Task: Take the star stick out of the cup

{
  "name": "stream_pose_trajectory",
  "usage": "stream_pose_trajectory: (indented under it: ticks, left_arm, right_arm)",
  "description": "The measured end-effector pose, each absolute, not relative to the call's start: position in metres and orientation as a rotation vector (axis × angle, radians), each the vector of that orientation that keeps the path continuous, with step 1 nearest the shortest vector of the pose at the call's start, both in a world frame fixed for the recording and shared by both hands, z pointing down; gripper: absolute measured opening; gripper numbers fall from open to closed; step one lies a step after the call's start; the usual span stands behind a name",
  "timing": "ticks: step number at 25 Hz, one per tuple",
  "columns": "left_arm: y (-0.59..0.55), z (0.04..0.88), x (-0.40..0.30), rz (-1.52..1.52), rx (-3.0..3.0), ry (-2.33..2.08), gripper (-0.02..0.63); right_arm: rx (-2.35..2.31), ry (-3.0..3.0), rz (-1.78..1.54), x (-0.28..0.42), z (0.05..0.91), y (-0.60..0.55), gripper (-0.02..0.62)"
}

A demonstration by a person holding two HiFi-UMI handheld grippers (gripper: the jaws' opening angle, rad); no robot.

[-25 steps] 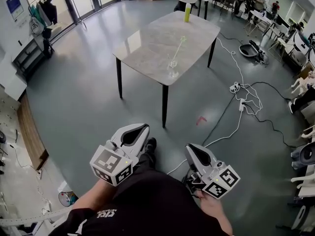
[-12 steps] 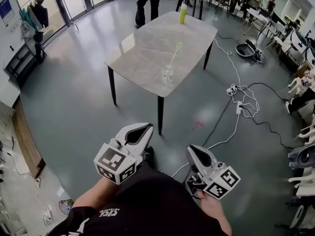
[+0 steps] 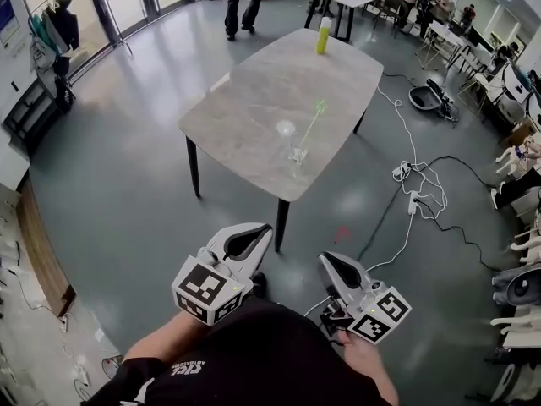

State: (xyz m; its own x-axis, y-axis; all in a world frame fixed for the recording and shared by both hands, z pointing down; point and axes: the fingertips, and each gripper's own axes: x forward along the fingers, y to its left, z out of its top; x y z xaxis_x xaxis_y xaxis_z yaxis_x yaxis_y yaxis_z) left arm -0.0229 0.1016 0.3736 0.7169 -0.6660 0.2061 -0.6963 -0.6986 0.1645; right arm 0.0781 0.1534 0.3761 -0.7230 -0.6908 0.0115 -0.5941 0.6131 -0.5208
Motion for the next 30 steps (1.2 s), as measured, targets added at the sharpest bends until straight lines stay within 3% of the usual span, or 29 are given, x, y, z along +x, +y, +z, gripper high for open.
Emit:
stream_pose_trajectory:
  ticks: [11,30]
  left_arm:
    - [0.025,0.383,-0.069,0.206,2.68,-1.065,0.003]
    - [-0.085,0.392,-0.006,0.224,2.656,-1.067,0.002]
  right_arm:
    - [-1.089,2.667,-0.821,0.032,0.384,0.082,0.014]
    - [-1.004,2.67,-0.889,0.08,0.399,-0.04,0.014]
